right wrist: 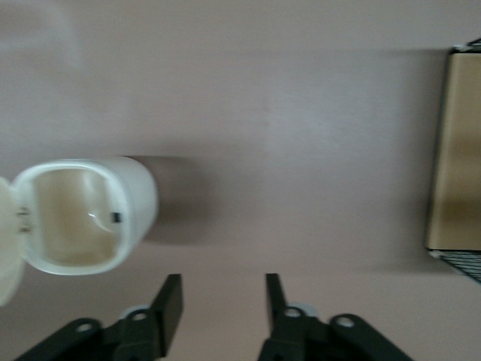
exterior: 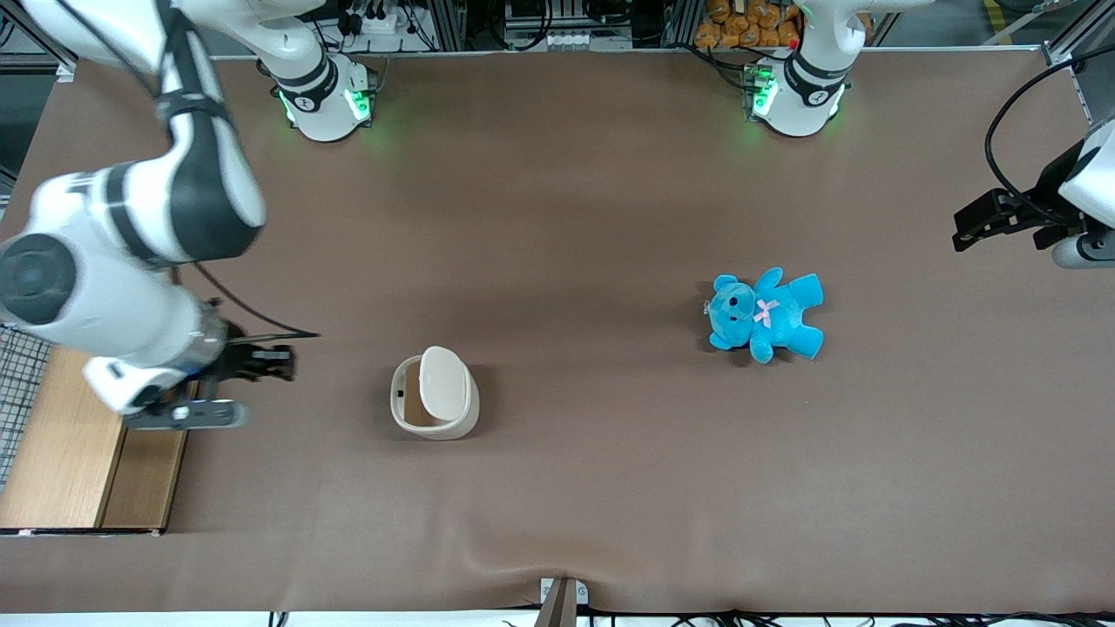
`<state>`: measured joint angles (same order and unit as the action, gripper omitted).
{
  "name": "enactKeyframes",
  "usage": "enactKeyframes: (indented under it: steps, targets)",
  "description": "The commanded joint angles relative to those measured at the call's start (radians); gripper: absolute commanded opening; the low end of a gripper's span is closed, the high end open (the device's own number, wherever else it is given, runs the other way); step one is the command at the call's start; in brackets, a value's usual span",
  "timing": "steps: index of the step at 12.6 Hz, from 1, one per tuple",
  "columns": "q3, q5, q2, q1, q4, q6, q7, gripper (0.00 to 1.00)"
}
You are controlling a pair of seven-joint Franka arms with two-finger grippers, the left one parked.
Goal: Open trash can with right arm
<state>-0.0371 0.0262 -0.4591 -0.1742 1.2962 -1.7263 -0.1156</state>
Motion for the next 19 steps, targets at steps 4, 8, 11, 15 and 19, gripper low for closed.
enactKeyframes:
  steps: [4,8,11,15,19]
  targets:
    - [0.013,0.011,0.204,0.087,0.161,0.040,0.028,1.00]
    - [0.011,0.000,0.301,0.119,0.196,0.122,0.036,1.00]
    - [0.011,-0.012,0.350,0.186,0.195,0.175,0.129,1.00]
    - [0.017,-0.012,0.434,0.211,0.192,0.270,0.123,1.00]
    - [0.014,-0.002,0.456,0.205,0.186,0.317,0.050,1.00]
